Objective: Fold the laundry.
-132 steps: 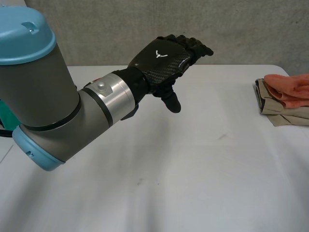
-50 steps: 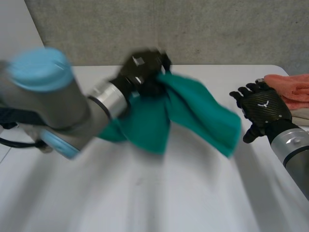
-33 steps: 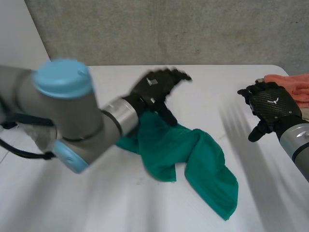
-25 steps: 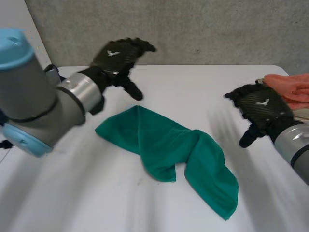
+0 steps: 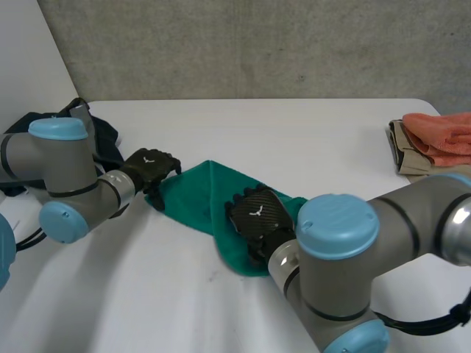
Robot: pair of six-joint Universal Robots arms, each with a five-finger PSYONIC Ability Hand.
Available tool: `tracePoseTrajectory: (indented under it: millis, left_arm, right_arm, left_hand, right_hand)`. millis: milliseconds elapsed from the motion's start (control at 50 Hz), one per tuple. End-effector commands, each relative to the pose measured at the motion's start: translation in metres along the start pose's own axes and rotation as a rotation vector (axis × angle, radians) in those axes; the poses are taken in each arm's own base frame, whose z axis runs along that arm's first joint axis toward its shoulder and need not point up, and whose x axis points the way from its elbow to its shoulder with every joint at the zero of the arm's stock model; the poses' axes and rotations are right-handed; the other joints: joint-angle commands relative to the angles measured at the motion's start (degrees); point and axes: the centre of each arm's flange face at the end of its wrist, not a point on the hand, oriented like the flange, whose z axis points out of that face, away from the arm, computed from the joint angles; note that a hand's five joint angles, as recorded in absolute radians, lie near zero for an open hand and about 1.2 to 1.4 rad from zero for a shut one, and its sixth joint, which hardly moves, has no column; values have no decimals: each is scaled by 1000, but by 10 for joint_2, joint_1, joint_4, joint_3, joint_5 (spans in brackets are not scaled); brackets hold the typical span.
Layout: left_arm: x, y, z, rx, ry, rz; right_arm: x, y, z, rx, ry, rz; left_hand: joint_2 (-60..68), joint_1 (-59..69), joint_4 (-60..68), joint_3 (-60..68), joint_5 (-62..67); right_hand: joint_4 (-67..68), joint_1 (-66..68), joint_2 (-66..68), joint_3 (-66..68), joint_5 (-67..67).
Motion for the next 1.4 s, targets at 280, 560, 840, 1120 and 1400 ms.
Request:
tracePoseTrajectory:
  millis: [280, 560, 840, 1120, 1400]
  left_arm:
    - [-1, -15, -3, -6, -60, -33]
    - [-25, -102, -81, 176, -196, -58]
    - [-8, -74, -77, 92, -151, -26]
    - [-81, -223, -45, 761, -641, 229]
    - [-31, -159, -50, 558, -491, 209]
  right_arm:
    - [33, -44, -10, 167, 124, -75]
    - [169, -96, -82, 39, 332, -41]
    - [218, -54, -66, -242, 208, -61]
    - [315, -148, -2, 511, 833, -248]
    - [271, -100, 18, 435, 484, -296]
  left_hand:
    - [561, 559, 562, 560, 560]
    - [561, 559, 562, 560, 560]
    - [561, 559, 562, 560, 560]
    - [561, 559, 562, 560, 560]
    - [561, 559, 562, 560, 560]
  right_hand:
    - [553, 553, 557, 553, 549]
    - [553, 553, 557, 553, 549]
    - [553, 553, 557, 553, 549]
    - [553, 553, 557, 553, 549]
    - [553, 553, 557, 553, 549]
